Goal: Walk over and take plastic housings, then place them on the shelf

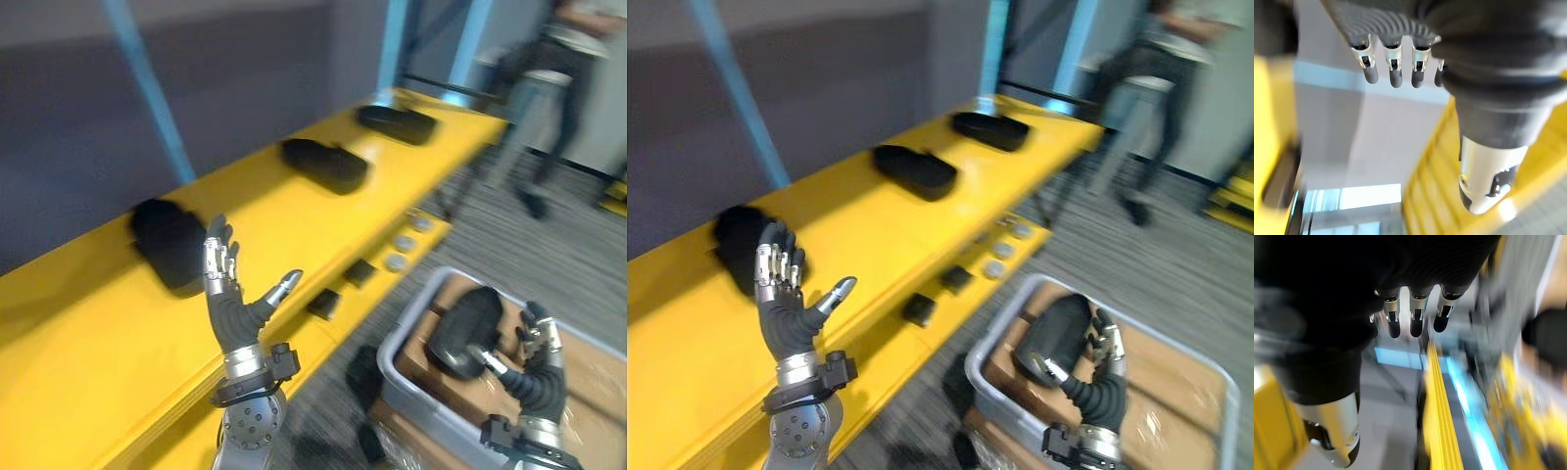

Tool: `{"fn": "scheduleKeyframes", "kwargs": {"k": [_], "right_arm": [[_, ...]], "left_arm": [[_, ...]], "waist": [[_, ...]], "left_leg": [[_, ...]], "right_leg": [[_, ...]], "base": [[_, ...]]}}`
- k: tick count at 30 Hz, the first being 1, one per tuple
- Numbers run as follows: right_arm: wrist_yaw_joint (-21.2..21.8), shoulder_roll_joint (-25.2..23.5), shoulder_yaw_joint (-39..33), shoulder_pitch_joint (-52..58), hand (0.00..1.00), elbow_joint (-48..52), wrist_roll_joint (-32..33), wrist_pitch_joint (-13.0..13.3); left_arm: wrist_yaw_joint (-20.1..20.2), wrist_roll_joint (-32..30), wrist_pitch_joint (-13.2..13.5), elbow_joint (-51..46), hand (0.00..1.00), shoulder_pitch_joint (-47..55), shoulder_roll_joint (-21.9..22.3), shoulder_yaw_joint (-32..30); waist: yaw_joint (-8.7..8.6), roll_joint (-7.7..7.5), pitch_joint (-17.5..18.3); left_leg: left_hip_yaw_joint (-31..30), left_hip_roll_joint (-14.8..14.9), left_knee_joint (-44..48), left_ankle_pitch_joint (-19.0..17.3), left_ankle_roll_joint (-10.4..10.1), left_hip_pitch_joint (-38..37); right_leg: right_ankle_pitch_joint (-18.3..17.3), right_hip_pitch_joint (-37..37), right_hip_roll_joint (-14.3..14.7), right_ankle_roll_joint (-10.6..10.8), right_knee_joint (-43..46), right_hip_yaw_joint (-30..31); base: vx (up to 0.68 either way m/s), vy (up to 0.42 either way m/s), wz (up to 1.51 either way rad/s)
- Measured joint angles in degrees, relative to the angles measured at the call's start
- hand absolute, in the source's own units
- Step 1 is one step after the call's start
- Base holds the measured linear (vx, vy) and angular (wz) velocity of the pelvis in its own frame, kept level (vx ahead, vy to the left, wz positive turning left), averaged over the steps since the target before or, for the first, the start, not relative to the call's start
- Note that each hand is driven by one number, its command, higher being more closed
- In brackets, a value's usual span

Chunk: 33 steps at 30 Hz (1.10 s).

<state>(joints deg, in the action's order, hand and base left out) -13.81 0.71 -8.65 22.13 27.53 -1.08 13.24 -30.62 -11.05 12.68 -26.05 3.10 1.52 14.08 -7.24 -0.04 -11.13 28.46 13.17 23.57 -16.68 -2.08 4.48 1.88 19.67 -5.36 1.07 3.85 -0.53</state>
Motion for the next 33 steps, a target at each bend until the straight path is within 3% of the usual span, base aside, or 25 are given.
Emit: {"fn": "scheduleKeyframes", "kwargs": {"k": [2, 5, 6, 7, 8, 10, 12, 14, 16, 17, 18, 20, 22, 23, 25, 27, 33], "right_arm": [[-1.70, -0.22, -0.40, -1.86, 0.00, -0.23, -1.87, 0.07], [-2.34, -0.32, -1.45, -2.72, 0.00, -4.06, -3.86, 0.57], [-2.34, -0.32, -1.48, -2.80, 0.00, -4.44, -3.87, 0.56], [-2.28, -0.38, -1.44, -3.82, 0.00, -6.97, -3.90, 0.51], [-2.07, 0.10, -1.46, -4.73, 0.00, -8.79, -3.90, 0.44], [-1.57, 1.60, -0.62, -5.90, 0.00, -11.75, -3.90, 0.05], [-0.57, 2.26, 1.35, -6.08, 0.00, -13.22, -3.90, -0.09], [0.28, 3.04, 3.16, -7.56, 0.00, -14.30, -3.90, -0.07], [0.38, 4.03, 3.71, -9.80, 0.00, -17.62, -3.89, -0.07], [0.27, 4.51, 3.70, -12.10, 0.00, -20.88, -3.84, -0.27], [-0.04, 4.65, 3.69, -14.65, 0.00, -23.57, -3.84, -0.69], [-1.25, 4.68, 3.91, -19.56, 0.00, -29.64, -3.86, -1.17], [-2.95, 4.93, 4.49, -24.38, 0.00, -35.45, -3.87, -2.12], [-3.64, 4.90, 4.86, -26.89, 0.00, -37.66, -3.88, -2.72], [-4.95, 3.28, 4.53, -29.89, 0.00, -39.95, -4.01, -3.47], [-7.79, 2.82, 4.05, -37.58, 0.00, -45.24, -4.03, -5.38], [-12.99, 4.63, -2.37, -64.06, 0.00, -59.99, -5.10, -9.05]], "left_arm": [[0.05, 2.10, 0.08, 3.15, 0.00, -1.25, 0.17, -3.46], [1.02, 4.91, 0.11, 7.26, 0.00, -3.02, 0.05, -3.65], [1.14, 5.18, 0.11, 7.35, 0.00, -3.12, -0.01, -3.58], [1.61, 5.50, 0.13, 7.87, 0.00, -4.07, -0.58, -3.58], [2.15, 5.86, 0.13, 9.26, 0.00, -5.05, -0.47, -3.76], [3.69, 6.51, 0.00, 11.09, 0.00, -5.27, 0.41, -4.31], [4.31, 6.71, 0.11, 12.09, 0.00, -4.97, 0.67, -5.99], [4.84, 7.33, 0.11, 16.44, 0.00, -5.34, -0.12, -9.47], [4.89, 7.42, -0.11, 20.32, 0.00, -5.39, -0.09, -11.20], [4.88, 7.36, -0.37, 22.50, 0.00, -5.30, -0.08, -12.05], [4.83, 7.29, -0.67, 23.84, 0.00, -5.29, -0.21, -12.84], [4.72, 6.56, -0.92, 25.98, 0.00, -5.34, -0.59, -14.26], [4.62, 6.29, -1.04, 28.95, 0.00, -5.22, -1.20, -15.03], [4.64, 5.46, -1.21, 31.29, 0.00, -4.69, -2.16, -14.70], [5.51, 4.06, -2.14, 35.49, 0.00, -4.55, -4.10, -13.85], [7.17, 4.04, -2.64, 39.46, 0.00, -3.96, -5.58, -11.66], [10.22, 7.91, -2.05, 45.51, 0.00, -3.03, -9.06, -9.11]], "waist": [[0.54, 0.16, -0.12], [0.38, 0.03, -0.09], [0.40, 0.00, -0.09], [0.52, -0.58, -0.01], [0.41, 0.32, -0.45], [-0.11, 2.74, -0.91], [0.63, 3.05, -0.79], [1.04, 3.12, -0.77], [1.23, 2.98, -1.07], [1.82, 2.34, -1.63], [2.67, 2.40, -1.88], [3.55, 2.29, -2.29], [5.53, 2.93, -2.55], [6.75, 3.19, -2.91], [6.95, 1.74, -3.84], [8.64, 1.45, -5.38], [13.25, 1.48, -10.59]], "left_leg": [[6.86, 1.70, -2.21, 1.90, 0.32, -1.01], [12.07, 2.87, -1.46, 2.17, 0.25, -1.75], [12.38, 2.94, -1.37, 2.21, 0.16, -1.75], [14.57, 3.05, -1.45, 2.92, -1.12, -1.76], [15.77, 3.67, -1.42, 3.62, -2.25, -1.90], [15.88, 6.85, -1.24, 4.57, -3.59, -2.72], [15.76, 10.26, -0.65, 4.83, -3.67, -4.73], [12.41, 13.44, 3.49, 6.81, -0.54, -3.74], [5.30, 13.57, 7.92, 8.67, 2.43, -0.30], [-3.19, 10.84, 8.41, 5.83, -1.87, 2.61], [-9.04, 7.26, 6.57, 4.33, -4.19, 5.08], [-12.68, 3.92, -0.14, 4.80, -3.74, 6.94], [-13.44, 2.69, -7.74, 8.10, -3.08, 6.53], [-14.61, 2.09, -9.29, 13.22, -4.99, 6.26], [-15.44, -0.73, -11.57, 14.25, -3.74, 6.37], [-15.81, -3.72, -12.97, 15.29, -2.42, 6.78], [-17.29, -5.71, -11.72, 15.81, -1.63, 10.89]], "right_leg": [[-0.29, 1.09, -1.23, 0.01, 8.35, -8.50], [-2.09, -5.30, -6.08, 2.38, 15.91, -8.10], [-2.47, -5.72, -6.32, 2.80, 15.87, -8.15], [-4.19, -8.13, -6.87, 5.53, 11.22, -9.18], [-4.77, -9.23, -6.05, 6.54, 8.07, -10.89], [-2.20, -11.67, -1.86, 4.55, 3.20, -10.34], [-0.85, -14.03, 2.23, 2.77, -0.36, -8.41], [-0.74, -14.60, 4.91, 1.01, -1.47, -6.96], [-0.68, -15.15, 4.94, 0.28, -1.60, -6.46], [-0.52, -15.65, 4.08, -0.14, -2.16, -6.75], [-0.36, -15.85, 3.02, -0.33, -2.63, -7.21], [-0.16, -15.87, 2.04, -0.06, -2.73, -8.44], [0.06, -15.89, 2.21, 0.51, -2.92, -9.03], [0.03, -16.25, 2.42, 1.38, -3.67, -9.02], [0.29, -16.37, -0.14, 2.51, -4.20, -10.57], [1.13, -16.08, -2.81, 4.02, -4.74, -11.44], [2.28, -14.03, -4.44, 5.49, -5.25, -12.92]], "base": [[-0.12, 0.092, -2.13], [-0.08, -0.058, -1.05], [-0.05, -0.168, -0.85], [-0.05, -0.218, -0.80], [-0.03, -0.226, -0.85], [0.01, -0.236, -0.62], [0.03, -0.232, -0.79], [0.03, -0.219, -0.55], [0.02, -0.137, -0.04], [0.02, -0.077, 0.20], [0.01, 0.001, 0.26], [-0.01, 0.086, 0.30], [0.01, 0.143, 0.00], [0.04, 0.190, 0.10], [0.04, 0.170, 0.41], [0.05, 0.173, 0.34], [0.02, 0.076, 0.19]]}}
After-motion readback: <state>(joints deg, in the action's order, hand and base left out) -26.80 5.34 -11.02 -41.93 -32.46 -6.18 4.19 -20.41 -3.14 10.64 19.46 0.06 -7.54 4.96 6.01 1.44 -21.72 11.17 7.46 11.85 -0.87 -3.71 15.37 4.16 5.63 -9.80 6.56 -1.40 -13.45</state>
